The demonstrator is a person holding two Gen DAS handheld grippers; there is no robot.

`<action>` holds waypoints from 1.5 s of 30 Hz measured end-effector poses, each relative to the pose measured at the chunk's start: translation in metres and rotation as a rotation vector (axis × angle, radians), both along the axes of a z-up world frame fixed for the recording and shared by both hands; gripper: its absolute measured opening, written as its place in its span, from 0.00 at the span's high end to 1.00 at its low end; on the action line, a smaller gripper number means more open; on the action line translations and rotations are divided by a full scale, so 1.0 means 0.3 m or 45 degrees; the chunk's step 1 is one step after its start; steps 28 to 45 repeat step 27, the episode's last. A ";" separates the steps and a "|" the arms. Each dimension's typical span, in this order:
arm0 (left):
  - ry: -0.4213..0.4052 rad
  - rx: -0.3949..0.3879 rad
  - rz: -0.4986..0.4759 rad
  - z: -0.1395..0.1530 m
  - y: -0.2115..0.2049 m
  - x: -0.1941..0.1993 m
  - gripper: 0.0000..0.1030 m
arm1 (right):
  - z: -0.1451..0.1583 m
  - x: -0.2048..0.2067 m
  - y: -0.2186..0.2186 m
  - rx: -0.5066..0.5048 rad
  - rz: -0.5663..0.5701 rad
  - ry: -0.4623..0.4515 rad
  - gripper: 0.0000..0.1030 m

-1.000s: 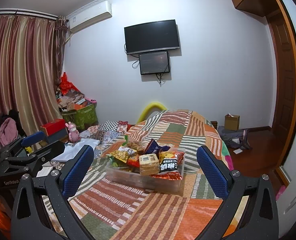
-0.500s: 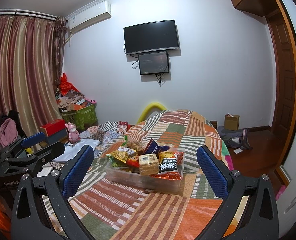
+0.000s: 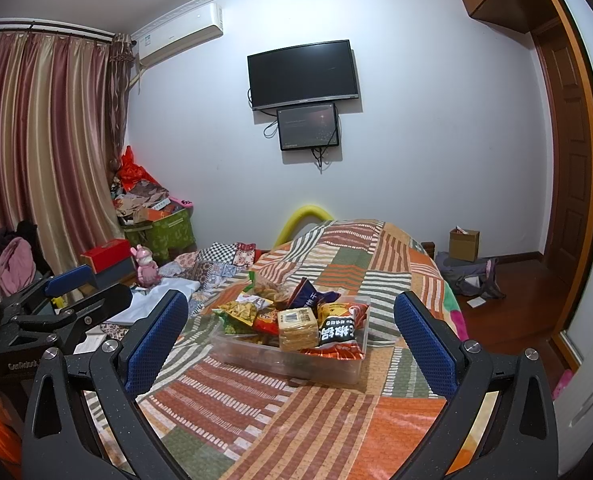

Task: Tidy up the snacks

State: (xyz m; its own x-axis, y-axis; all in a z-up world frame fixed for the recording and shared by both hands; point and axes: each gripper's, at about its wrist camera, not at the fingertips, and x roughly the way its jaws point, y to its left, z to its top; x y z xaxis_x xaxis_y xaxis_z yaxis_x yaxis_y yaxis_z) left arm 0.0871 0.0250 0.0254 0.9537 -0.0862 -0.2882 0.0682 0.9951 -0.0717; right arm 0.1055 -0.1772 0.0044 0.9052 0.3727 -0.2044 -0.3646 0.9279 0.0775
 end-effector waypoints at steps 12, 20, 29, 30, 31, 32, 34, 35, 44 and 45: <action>0.009 0.002 -0.034 0.000 -0.007 0.007 0.00 | 0.000 0.001 0.000 0.001 0.001 0.002 0.00; 0.002 0.010 -0.026 -0.002 -0.017 0.003 0.00 | 0.001 0.001 0.000 0.001 0.000 0.003 0.00; 0.008 0.005 -0.037 0.000 -0.022 -0.004 0.00 | 0.000 -0.001 0.001 -0.002 0.001 0.008 0.00; 0.008 0.005 -0.037 0.000 -0.022 -0.004 0.00 | 0.000 -0.001 0.001 -0.002 0.001 0.008 0.00; 0.008 0.005 -0.037 0.000 -0.022 -0.004 0.00 | 0.000 -0.001 0.001 -0.002 0.001 0.008 0.00; 0.008 0.005 -0.037 0.000 -0.022 -0.004 0.00 | 0.000 -0.001 0.001 -0.002 0.001 0.008 0.00; 0.008 0.005 -0.037 0.000 -0.022 -0.004 0.00 | 0.000 -0.001 0.001 -0.002 0.001 0.008 0.00; 0.008 0.005 -0.037 0.000 -0.022 -0.004 0.00 | 0.000 -0.001 0.001 -0.002 0.001 0.008 0.00; 0.008 0.005 -0.037 0.000 -0.022 -0.004 0.00 | 0.000 -0.001 0.001 -0.002 0.001 0.008 0.00; 0.008 0.005 -0.037 0.000 -0.022 -0.004 0.00 | 0.000 -0.001 0.001 -0.002 0.001 0.008 0.00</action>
